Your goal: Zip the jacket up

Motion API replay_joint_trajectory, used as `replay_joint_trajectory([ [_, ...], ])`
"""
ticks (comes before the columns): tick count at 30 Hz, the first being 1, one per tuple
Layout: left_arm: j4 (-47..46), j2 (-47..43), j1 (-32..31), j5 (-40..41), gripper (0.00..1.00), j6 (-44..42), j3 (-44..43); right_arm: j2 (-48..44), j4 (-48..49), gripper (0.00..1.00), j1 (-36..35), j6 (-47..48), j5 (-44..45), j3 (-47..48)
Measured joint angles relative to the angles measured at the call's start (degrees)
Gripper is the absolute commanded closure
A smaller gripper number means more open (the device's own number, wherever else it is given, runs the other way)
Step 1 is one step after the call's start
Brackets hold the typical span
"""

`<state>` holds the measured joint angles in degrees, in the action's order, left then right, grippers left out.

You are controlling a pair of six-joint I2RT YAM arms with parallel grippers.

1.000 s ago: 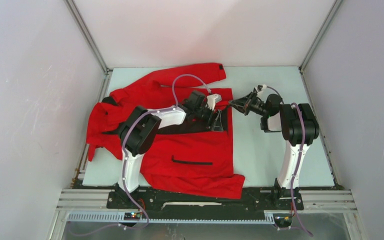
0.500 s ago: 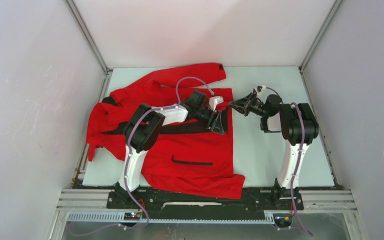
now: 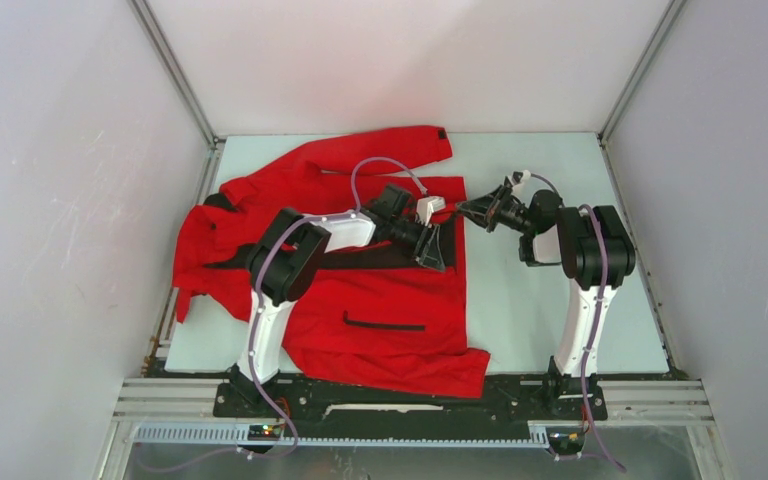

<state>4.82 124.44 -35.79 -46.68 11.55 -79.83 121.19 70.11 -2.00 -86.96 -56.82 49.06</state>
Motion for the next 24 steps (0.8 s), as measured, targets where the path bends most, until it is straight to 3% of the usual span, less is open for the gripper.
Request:
replay_joint_trajectory([
  [8, 1.81, 1.16, 0.31, -0.24, 0.6, -1.77, -1.49, 1.4, 1.62, 1.0, -0.04, -1.07, 0.0, 0.0],
  [11, 1.97, 1.16, 0.31, 0.07, 0.73, -3.13, -1.49, 1.4, 1.81, 1.0, -0.02, -1.14, 0.0, 0.0],
  [13, 1.92, 1.16, 0.28, 0.98, 0.67, -3.69, -1.42, 1.4, 1.99, 1.0, -0.02, -1.14, 0.0, 0.0],
  [16, -0.66, 0.15, -0.09, 2.51, 0.65, -4.15, 0.66, 1.4, 2.12, 1.0, -0.04, -1.14, 0.0, 0.0],
  [20, -6.54, -4.07, -2.23, 9.7, 0.65, -5.6, 6.58, 1.42, 2.4, 1.0, -0.04, -1.16, -0.02, 0.0],
  [24, -11.74, -7.26, -4.72, 18.08, 0.71, -7.17, 11.47, 1.42, 2.71, 1.0, -0.15, -1.16, 0.0, 0.0],
])
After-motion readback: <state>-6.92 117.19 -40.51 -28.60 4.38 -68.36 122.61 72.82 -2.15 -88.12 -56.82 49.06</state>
